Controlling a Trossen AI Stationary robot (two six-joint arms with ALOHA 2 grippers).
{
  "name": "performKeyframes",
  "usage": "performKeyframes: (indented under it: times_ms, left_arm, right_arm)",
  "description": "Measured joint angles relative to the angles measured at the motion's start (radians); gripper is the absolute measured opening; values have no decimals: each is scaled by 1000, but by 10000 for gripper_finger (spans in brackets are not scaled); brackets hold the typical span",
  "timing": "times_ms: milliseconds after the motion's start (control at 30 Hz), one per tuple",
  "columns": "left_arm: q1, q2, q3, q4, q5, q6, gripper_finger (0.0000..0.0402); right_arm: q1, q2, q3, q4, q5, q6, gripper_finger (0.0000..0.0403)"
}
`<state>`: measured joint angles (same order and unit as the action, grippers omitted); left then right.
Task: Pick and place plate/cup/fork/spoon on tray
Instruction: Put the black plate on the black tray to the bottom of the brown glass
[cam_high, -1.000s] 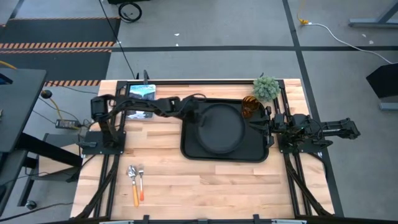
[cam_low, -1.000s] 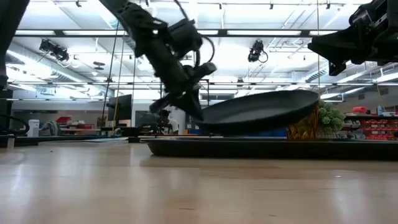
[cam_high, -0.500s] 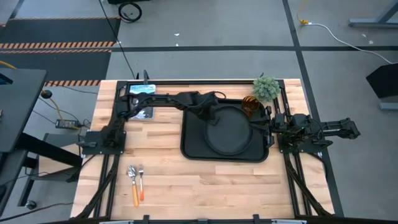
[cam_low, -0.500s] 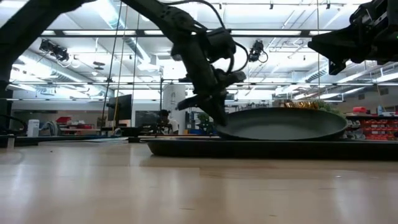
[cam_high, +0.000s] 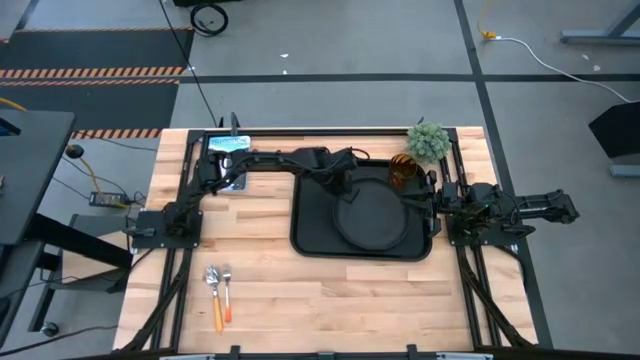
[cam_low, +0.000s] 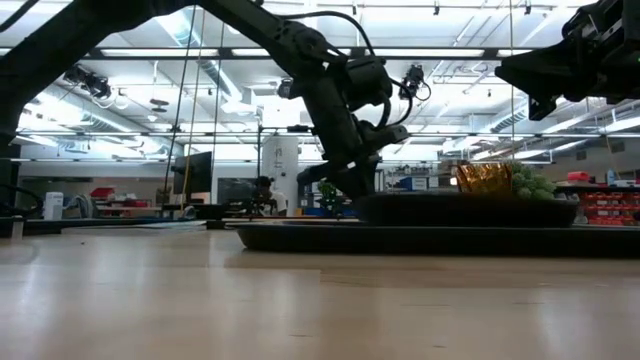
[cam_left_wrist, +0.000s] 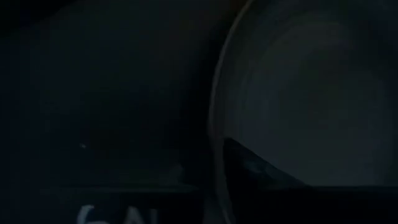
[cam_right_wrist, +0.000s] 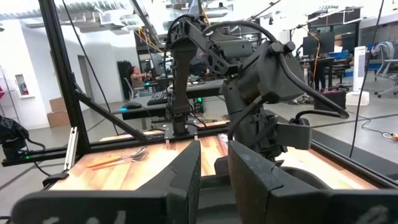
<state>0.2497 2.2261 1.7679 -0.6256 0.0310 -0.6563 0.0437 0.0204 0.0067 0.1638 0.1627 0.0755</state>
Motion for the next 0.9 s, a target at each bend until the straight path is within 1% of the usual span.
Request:
performKeyframes:
  times_ms: [167, 300, 567, 700, 833, 900]
  left_arm:
    - [0, 0, 0, 0, 6, 40, 96]
    - [0, -10, 0, -18, 72, 99, 108]
    - [-14, -21, 1, -140, 106, 252, 99]
    - [-37, -21, 1, -204, 108, 360, 90]
    - [-70, -21, 0, -238, 84, 428, 82]
    - [-95, -15, 1, -224, 39, 433, 78]
  right_arm:
    - [0, 0, 0, 0, 0, 0, 88]
    - [0, 0, 0, 0, 0, 0, 88]
    - [0, 0, 0, 0, 0, 0, 88]
    - [0, 0, 0, 0, 0, 0, 88]
    - [0, 0, 0, 0, 0, 0, 88]
    - [0, 0, 0, 0, 0, 0, 88]
